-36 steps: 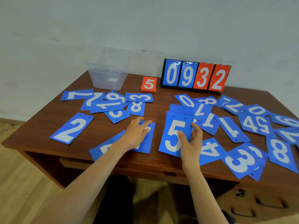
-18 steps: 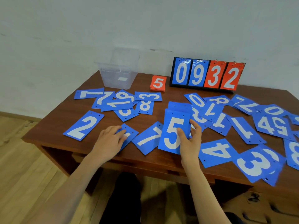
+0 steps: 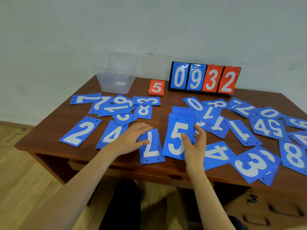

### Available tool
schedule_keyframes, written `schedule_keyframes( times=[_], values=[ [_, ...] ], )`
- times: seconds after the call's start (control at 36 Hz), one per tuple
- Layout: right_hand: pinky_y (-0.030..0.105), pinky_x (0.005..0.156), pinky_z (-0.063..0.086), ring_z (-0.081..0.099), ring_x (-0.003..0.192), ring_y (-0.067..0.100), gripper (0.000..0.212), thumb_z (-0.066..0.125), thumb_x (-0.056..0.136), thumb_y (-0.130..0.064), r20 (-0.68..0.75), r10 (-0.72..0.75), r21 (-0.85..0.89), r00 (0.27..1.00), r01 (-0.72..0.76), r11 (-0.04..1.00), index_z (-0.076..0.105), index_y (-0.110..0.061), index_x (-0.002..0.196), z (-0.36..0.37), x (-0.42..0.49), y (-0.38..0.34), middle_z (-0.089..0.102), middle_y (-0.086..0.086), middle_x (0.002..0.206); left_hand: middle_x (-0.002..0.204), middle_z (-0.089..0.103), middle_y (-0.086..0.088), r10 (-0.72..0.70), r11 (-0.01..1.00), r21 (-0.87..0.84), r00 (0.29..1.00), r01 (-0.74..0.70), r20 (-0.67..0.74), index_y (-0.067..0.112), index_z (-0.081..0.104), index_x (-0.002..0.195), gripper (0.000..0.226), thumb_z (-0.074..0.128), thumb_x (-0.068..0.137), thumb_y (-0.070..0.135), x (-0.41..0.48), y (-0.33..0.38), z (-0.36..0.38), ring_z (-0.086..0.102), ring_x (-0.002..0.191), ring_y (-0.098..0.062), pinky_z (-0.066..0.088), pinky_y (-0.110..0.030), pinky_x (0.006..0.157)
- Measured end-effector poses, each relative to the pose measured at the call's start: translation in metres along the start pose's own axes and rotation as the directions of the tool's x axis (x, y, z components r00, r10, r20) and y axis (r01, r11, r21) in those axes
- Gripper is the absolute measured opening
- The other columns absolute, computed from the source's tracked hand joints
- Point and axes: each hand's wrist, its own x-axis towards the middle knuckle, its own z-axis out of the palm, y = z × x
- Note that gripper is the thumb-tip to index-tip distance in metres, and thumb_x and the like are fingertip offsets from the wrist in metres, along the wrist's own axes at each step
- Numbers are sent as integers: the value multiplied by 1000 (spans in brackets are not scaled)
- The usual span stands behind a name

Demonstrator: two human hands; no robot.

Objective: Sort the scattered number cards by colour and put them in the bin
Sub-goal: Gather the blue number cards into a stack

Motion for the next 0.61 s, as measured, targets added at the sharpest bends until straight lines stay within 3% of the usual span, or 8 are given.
schedule_keyframes(
  times=[0.08,0.14,0.25,0.36,0.47,0.53,0.61],
  values=[
    [29,62,60,65,96,10,41,63,90,-17,-7,-11,8,1000,11,1000,45,-37,120,-3,-1,-3,52,-20,110,156,17,13,12,1000,13,948,-17,318,33,30,146,57,52,94,39,11,10,-1,6,144,-6,9,-32,116],
    [27,61,59,65,93,7,41,63,90,-16,-15,-14,6,1000,14,1000,45,-37,120,-6,-1,-5,50,-23,108,157,17,11,-14,995,96,928,-24,373,31,28,147,58,50,95,42,19,12,-3,8,145,-9,7,-35,116],
    [26,59,59,65,95,9,41,63,89,-16,-30,-7,17,1000,7,1000,45,-34,121,-11,0,-4,53,-12,116,153,20,1,-142,913,408,945,10,294,31,21,149,65,38,93,59,33,20,0,17,140,-24,8,-47,115],
    [28,62,58,66,95,8,42,64,89,-15,-34,-15,36,999,16,999,45,-34,121,-13,-1,-5,55,-8,119,143,31,-14,-255,804,569,965,171,69,13,33,140,72,31,91,65,40,37,13,24,134,-31,16,-46,114],
    [26,60,58,66,93,5,42,64,89,-16,-46,-21,24,999,22,999,45,-36,119,-17,0,-8,55,-11,116,141,31,-13,-181,862,481,984,158,2,8,38,132,65,42,91,59,45,38,15,27,132,-29,23,-40,111],
    [23,59,58,66,92,4,41,64,89,-16,-48,-25,25,999,26,999,44,-36,119,-19,0,-9,56,-14,113,145,27,-9,-129,933,348,989,96,72,12,37,136,58,49,93,48,46,36,13,27,133,-26,25,-38,111],
    [24,59,58,66,89,0,41,63,89,-14,-46,-21,39,999,22,999,45,-33,121,-21,0,-9,57,-18,110,145,31,-4,-183,965,221,965,140,188,20,35,141,59,53,91,46,49,34,7,31,132,-24,29,-41,110]
  ],
)
